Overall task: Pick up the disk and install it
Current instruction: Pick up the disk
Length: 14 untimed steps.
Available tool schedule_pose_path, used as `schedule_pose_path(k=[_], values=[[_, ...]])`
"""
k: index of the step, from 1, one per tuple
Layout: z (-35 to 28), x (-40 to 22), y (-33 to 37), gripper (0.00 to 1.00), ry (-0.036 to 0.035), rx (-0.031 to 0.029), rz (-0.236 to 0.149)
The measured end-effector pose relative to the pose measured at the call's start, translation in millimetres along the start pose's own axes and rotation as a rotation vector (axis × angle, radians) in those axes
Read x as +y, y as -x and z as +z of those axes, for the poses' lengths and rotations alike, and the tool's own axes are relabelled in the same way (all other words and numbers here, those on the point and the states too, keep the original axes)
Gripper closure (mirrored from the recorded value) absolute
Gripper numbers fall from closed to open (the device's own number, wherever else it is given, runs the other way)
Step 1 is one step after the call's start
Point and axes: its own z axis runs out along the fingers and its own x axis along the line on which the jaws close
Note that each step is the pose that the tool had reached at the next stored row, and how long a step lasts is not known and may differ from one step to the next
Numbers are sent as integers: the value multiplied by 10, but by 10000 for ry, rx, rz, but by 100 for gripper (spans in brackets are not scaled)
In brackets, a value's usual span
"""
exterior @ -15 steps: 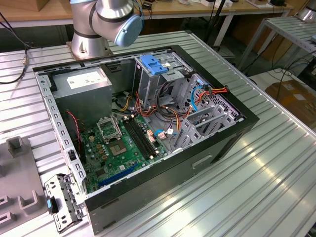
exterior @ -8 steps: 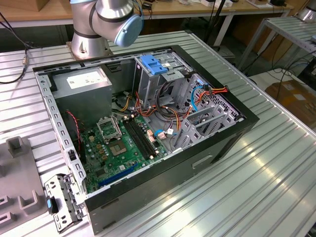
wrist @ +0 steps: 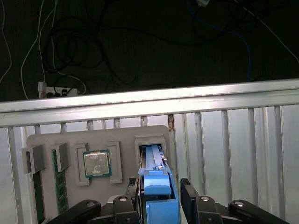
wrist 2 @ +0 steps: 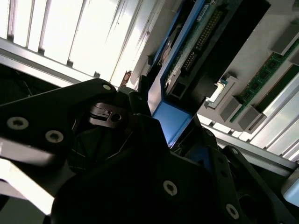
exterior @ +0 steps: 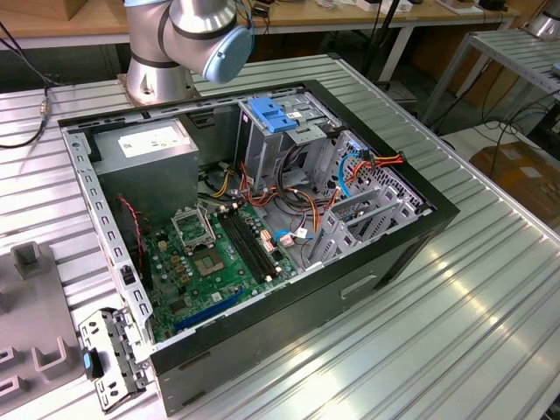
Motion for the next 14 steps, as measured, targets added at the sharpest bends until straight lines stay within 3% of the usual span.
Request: schedule_pose_path(k=[2, 3, 14], values=[[-1, 0, 0, 53, 1, 1, 0], [0, 0, 0, 60, 0, 0, 0], [-2, 0, 0, 63, 0, 0, -17]])
